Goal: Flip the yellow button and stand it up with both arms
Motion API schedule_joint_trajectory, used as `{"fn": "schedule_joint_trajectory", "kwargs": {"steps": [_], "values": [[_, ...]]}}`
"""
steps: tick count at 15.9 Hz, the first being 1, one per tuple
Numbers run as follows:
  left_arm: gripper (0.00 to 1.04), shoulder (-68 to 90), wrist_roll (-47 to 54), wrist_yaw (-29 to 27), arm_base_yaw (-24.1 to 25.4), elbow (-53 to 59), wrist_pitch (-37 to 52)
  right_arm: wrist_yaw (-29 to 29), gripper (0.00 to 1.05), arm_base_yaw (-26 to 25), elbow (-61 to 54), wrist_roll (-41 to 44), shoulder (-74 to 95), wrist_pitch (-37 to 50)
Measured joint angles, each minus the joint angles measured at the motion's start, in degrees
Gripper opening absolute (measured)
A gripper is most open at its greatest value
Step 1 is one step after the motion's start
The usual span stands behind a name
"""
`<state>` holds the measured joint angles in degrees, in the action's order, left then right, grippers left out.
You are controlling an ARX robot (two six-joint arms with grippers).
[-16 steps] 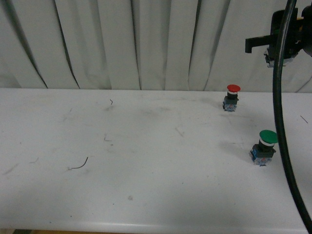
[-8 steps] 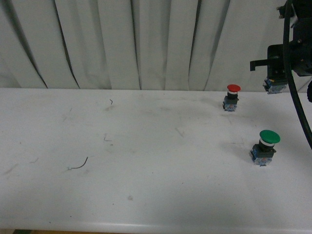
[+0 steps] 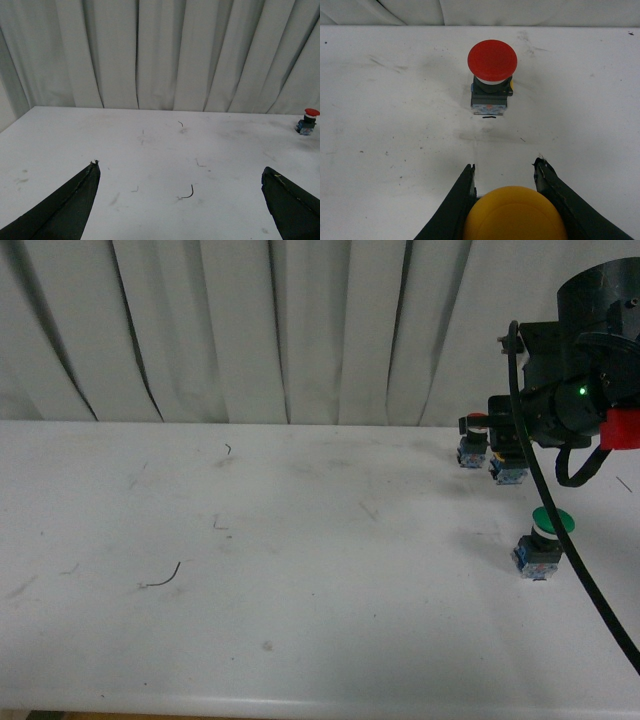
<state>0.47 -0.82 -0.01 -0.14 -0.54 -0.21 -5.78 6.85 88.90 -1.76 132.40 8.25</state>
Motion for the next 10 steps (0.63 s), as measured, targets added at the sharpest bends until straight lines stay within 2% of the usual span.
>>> {"fn": "schedule_joint_trajectory", "kwargs": {"steps": [4,10], "values": [[0.98,0.00,-0.02,-0.02,0.00,0.00,0.00,-4.76,0.34,1.40,-0.81,-5.75,1.97,2.97],[0.98,0.00,-0.02,0.00,0.00,0.00,0.00,-4.37,0.34,-0.24,1.38,-6.27,4.55,0.33]]}}
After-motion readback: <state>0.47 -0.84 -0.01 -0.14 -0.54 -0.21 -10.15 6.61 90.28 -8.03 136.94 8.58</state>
